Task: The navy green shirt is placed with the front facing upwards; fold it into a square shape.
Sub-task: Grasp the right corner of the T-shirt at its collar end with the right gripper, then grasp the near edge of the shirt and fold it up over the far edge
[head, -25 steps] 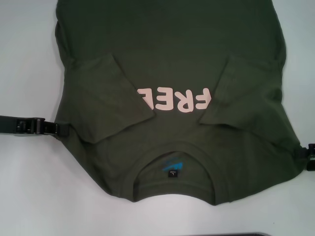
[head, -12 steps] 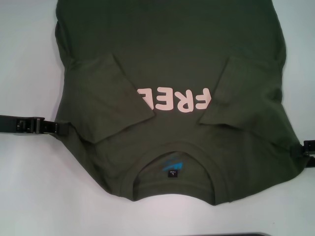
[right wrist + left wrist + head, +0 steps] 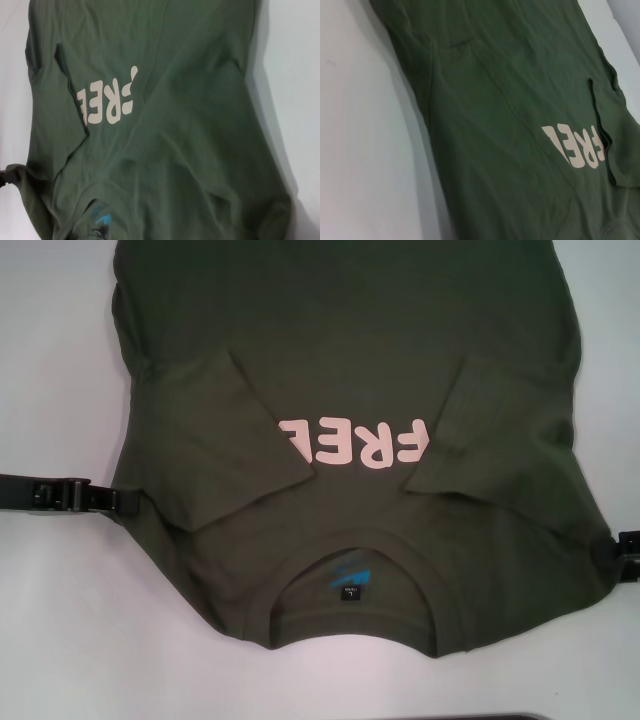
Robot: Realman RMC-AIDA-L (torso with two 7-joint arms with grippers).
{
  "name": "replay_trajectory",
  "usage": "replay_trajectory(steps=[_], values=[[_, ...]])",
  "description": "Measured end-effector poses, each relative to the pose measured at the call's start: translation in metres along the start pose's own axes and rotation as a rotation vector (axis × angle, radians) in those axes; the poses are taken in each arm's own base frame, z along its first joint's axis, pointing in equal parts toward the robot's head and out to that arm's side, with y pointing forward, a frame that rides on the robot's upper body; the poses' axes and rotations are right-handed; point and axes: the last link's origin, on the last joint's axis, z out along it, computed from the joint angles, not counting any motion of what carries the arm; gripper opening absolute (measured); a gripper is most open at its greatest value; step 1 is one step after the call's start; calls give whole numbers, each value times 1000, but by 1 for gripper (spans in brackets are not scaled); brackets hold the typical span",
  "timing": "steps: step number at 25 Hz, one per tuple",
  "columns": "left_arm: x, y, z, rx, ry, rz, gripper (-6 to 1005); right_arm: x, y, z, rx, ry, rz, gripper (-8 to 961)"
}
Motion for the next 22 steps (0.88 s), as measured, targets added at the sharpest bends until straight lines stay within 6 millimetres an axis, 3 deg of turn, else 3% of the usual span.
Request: replay_trajectory(steps=[3, 14, 22], values=[[0, 0, 0, 0, 0, 0, 34, 0, 0, 0, 1, 4, 0, 868], [0, 0, 0, 1, 0, 6, 34, 1, -2, -1, 20, 18, 16, 518], [0, 0, 0, 3, 3, 12, 34, -1, -3, -4, 29, 12, 29, 523]])
